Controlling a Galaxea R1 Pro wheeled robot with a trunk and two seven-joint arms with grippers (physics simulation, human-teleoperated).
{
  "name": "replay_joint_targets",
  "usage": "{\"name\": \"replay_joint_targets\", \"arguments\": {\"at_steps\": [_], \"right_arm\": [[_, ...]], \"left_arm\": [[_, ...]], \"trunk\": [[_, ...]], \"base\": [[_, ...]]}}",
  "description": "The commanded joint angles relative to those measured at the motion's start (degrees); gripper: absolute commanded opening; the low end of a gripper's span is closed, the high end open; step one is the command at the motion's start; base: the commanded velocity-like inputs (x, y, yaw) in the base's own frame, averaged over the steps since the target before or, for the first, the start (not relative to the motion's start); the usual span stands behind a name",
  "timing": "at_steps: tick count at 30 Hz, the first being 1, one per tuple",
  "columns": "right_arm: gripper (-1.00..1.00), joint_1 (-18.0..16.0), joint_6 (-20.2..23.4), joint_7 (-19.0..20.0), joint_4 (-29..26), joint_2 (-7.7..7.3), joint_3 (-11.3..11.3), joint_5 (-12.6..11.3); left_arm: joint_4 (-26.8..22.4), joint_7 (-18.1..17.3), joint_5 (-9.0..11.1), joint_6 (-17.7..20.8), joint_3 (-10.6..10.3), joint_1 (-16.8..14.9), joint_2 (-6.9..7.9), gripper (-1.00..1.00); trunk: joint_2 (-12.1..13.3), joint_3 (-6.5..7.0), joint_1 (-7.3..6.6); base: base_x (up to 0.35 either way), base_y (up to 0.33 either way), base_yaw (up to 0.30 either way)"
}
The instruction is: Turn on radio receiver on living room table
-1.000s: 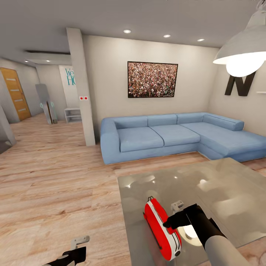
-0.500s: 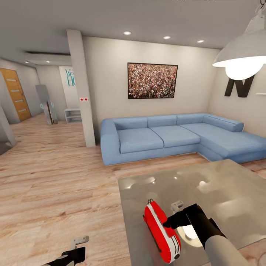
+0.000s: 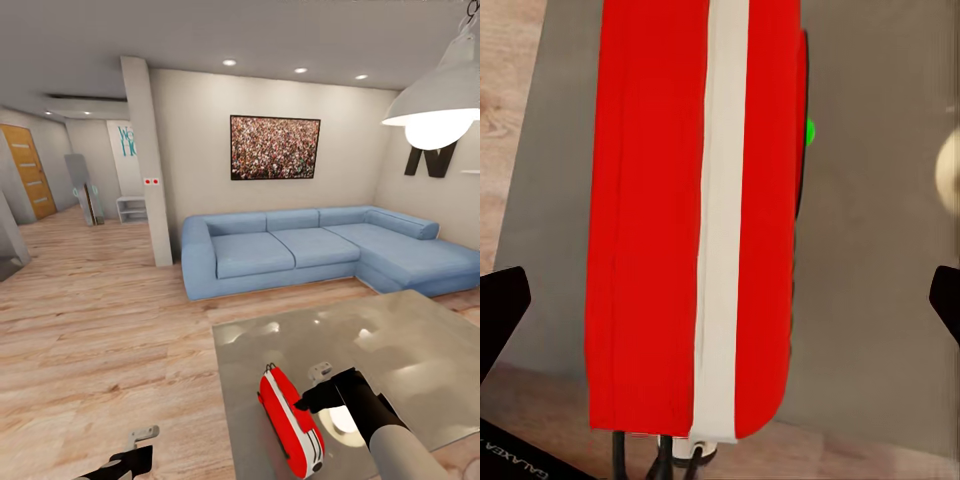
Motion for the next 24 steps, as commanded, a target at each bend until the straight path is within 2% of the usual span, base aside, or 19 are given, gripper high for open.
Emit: {"name": "replay_joint_targets", "arguments": {"at_steps": [1, 24], "right_arm": [[1.0, 0.0, 0.0, 0.0, 0.0, 0.0, 0.0, 0.0], [1.0, 0.0, 0.0, -0.2, 0.0, 0.07, 0.0, 0.0]], "left_arm": [[0.0, 0.0, 0.0, 0.0, 0.0, 0.0, 0.0, -1.0], [0.0, 0.1, 0.0, 0.1, 0.0, 0.0, 0.0, -1.0]], "trunk": [[0.4, 0.18, -0.23], [9.6, 4.31, -5.28]], "base": [[-0.075, -0.09, 0.0], [-0.205, -0.219, 0.0]]}}
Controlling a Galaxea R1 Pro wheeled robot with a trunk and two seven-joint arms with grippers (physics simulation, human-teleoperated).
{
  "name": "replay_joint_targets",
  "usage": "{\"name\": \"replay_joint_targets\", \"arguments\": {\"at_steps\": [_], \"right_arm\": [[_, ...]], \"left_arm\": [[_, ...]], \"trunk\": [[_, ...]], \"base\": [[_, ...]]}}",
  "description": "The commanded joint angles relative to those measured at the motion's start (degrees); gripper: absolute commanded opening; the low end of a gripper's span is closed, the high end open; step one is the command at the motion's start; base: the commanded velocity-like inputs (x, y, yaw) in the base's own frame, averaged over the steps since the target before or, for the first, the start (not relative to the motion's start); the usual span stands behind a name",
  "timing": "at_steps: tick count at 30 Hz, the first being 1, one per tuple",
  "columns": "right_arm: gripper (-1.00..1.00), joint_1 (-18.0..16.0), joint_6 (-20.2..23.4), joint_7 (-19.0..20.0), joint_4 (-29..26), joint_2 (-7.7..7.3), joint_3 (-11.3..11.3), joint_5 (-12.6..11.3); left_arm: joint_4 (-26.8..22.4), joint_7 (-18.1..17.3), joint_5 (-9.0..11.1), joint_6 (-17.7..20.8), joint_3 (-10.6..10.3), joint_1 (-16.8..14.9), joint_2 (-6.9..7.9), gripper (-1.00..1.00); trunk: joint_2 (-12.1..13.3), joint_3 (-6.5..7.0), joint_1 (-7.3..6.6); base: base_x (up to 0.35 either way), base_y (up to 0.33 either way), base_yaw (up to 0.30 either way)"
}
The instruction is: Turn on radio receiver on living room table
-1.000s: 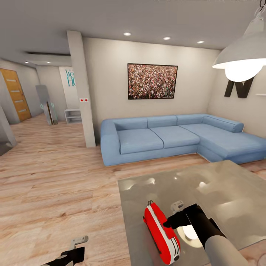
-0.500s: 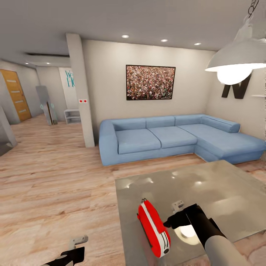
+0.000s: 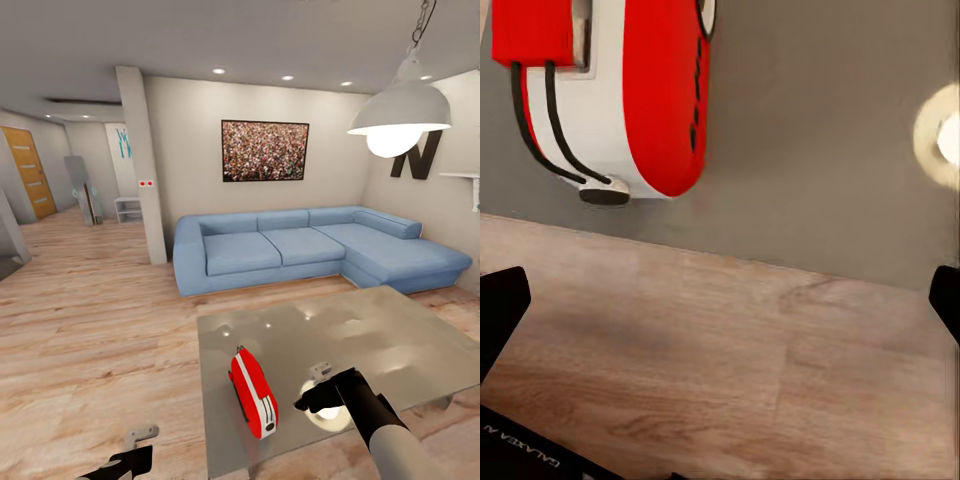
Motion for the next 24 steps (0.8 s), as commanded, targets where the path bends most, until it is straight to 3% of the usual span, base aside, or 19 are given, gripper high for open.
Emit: {"name": "replay_joint_targets", "arguments": {"at_steps": [1, 6, 12, 17, 19, 24], "right_arm": [[1.0, 0.0, 0.0, 0.0, 0.0, 0.01, 0.0, 0.0], [1.0, 0.0, -0.2, -0.5, 0.0, 0.02, 0.0, 0.0], [1.0, 0.0, -0.8, -5.1, 2.5, -0.4, -0.2, 0.0], [1.0, 0.0, -5.6, -7.2, 7.0, -0.59, -1.6, 0.0], [1.0, 0.0, -9.0, -11.1, 9.9, -0.59, -2.6, 0.0], [1.0, 0.0, -20.5, -25.2, 18.8, -0.6, -3.5, -0.1]], "left_arm": [[0.0, 0.0, 0.0, 0.0, 0.0, 0.0, 0.0, -1.0], [0.0, -0.1, 0.0, 0.0, 0.0, 0.0, 0.0, -1.0], [0.0, -0.1, 0.0, 0.0, 0.0, 0.0, 0.0, -1.0], [0.0, -0.1, 0.0, -0.1, 0.0, 0.0, 0.02, -1.0], [0.0, 0.0, 0.0, -0.1, 0.0, 0.0, 0.01, -1.0], [0.0, 0.5, -0.1, -0.2, 0.0, 0.0, 0.25, -1.0]], "trunk": [[0.4, 0.18, -0.23], [2.4, 1.08, -1.33], [4.8, 2.16, -2.64], [6.8, 3.06, -3.74], [7.6, 3.42, -4.18], [9.6, 4.31, -5.28]], "base": [[-0.218, -0.231, 0.0], [-0.22, -0.231, 0.0], [-0.225, -0.225, 0.0], [-0.086, -0.084, 0.0], [-0.018, -0.018, 0.0], [-0.005, -0.004, 0.0]]}}
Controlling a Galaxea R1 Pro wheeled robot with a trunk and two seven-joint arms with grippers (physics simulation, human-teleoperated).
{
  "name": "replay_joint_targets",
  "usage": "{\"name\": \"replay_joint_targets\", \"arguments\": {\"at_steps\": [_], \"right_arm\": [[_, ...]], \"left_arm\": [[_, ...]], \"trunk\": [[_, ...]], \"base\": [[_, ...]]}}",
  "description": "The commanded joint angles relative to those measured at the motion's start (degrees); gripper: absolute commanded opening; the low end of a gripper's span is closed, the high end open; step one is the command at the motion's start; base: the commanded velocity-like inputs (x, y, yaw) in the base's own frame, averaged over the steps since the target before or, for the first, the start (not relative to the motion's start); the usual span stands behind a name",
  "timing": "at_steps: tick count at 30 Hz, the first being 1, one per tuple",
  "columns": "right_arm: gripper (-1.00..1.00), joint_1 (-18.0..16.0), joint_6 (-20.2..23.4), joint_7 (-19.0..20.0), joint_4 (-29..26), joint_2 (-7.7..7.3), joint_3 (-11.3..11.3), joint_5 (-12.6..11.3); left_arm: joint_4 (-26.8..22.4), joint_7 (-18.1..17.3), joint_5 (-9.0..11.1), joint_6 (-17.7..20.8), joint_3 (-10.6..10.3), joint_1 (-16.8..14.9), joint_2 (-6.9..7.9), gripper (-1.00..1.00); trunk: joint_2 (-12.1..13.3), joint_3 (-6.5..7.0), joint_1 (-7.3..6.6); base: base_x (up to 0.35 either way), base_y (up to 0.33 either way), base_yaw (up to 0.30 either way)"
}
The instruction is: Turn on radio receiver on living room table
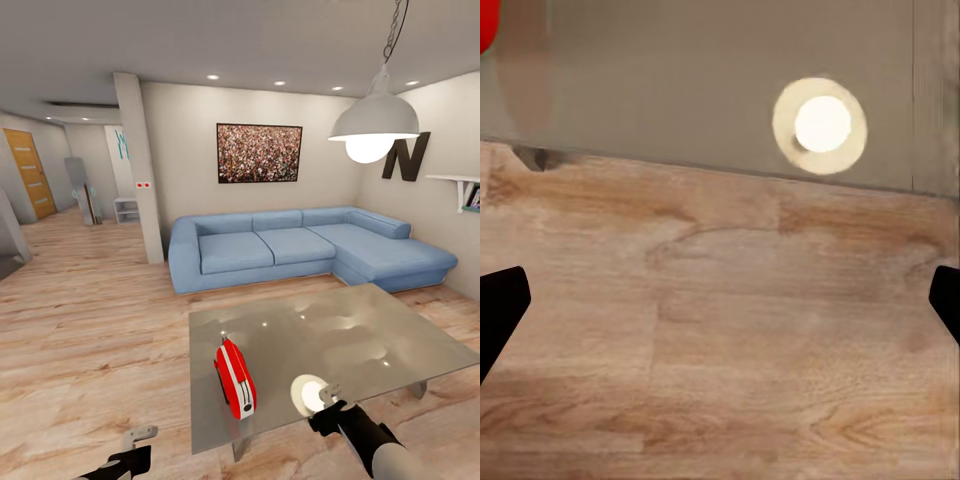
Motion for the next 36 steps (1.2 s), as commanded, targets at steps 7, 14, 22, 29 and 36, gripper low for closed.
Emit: {"name": "replay_joint_targets", "arguments": {"at_steps": [7, 14, 22, 29, 36], "right_arm": [[1.0, 0.2, -12.5, -12.7, 16.2, -1.3, 0.0, 0.1], [1.0, 5.1, -13.6, -14.1, 18.5, -2.09, 0.1, 0.1], [1.0, 8.5, -14.2, -14.0, 18.6, -1.15, 0.1, 0.2], [1.0, 8.9, -14.0, -13.9, 19.5, -0.88, 0.1, 0.1], [1.0, 8.9, -13.9, -13.7, 19.8, -0.88, 0.1, 0.1]], "left_arm": [[0.1, 0.6, 0.0, 0.0, -0.1, 0.5, 1.04, -1.0], [0.1, 0.4, -6.2, 0.0, -0.2, 4.4, 3.68, -1.0], [0.0, 0.1, -18.1, -3.6, -0.2, 11.8, 4.35, -1.0], [0.0, 0.6, -18.9, -6.3, -0.2, 13.0, 4.43, -1.0], [0.0, 2.2, -18.9, -6.7, -0.1, 13.1, 4.12, -1.0]], "trunk": [[2.8, 1.27, -1.55], [5.6, 2.52, -3.08], [8.8, 3.96, -4.84], [11.6, 5.22, -6.38], [14.5, 6.47, -7.91]], "base": [[0.0, 0.0, 0.0], [0.0, 0.0, 0.0], [0.0, 0.0, 0.0], [0.0, 0.0, 0.0], [0.0, 0.0, 0.0]]}}
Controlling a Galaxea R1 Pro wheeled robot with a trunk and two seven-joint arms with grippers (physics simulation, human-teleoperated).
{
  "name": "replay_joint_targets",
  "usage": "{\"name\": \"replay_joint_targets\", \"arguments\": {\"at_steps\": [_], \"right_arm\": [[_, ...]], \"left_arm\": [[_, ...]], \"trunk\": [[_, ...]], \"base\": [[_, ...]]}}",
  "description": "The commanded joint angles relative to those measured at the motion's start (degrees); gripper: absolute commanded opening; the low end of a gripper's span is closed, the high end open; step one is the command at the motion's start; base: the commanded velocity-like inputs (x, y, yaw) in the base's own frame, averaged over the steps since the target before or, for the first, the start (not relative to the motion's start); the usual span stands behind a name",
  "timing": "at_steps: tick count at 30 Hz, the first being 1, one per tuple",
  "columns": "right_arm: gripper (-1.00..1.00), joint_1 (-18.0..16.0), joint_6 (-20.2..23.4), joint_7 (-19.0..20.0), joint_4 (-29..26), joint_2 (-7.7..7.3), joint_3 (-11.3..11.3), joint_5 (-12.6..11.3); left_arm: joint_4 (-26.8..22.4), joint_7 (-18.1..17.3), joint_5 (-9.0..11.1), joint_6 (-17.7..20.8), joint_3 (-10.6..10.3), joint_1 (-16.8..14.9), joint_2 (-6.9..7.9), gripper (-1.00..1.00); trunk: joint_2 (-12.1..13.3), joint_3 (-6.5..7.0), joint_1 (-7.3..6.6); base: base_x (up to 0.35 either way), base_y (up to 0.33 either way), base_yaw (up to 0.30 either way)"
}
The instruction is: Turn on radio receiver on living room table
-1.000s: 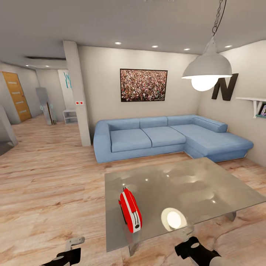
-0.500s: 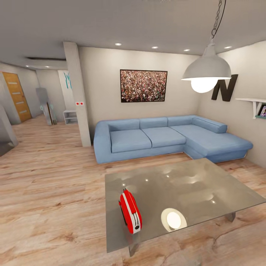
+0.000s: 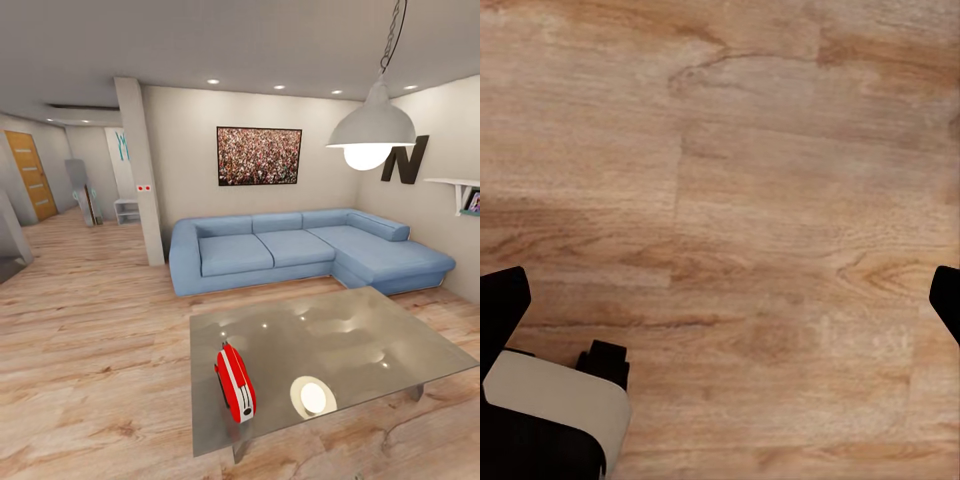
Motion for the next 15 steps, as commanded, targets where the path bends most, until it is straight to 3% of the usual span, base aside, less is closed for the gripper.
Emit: {"name": "replay_joint_targets", "arguments": {"at_steps": [1, 9, 15], "right_arm": [[1.0, 0.0, 0.0, 0.0, 0.0, 0.0, 0.0, 0.0], [1.0, 0.0, 0.0, 0.0, 0.1, 0.0, 0.0, 0.0], [1.0, 0.0, 0.0, 0.0, 0.0, 0.0, 0.0, 0.0]], "left_arm": [[0.0, 0.1, 0.0, 0.0, 0.0, 0.0, 0.06, -1.0], [0.0, 0.3, 0.0, -0.1, 0.0, 0.0, -0.26, -1.0], [0.0, 0.0, 0.1, -0.1, 0.0, 0.0, -0.61, -1.0]], "trunk": [[0.4, 0.19, -0.23], [3.6, 1.62, -1.98], [3.6, 1.62, -1.98]], "base": [[0.0, 0.0, 0.0], [0.0, 0.0, 0.0], [0.0, 0.0, 0.0]]}}
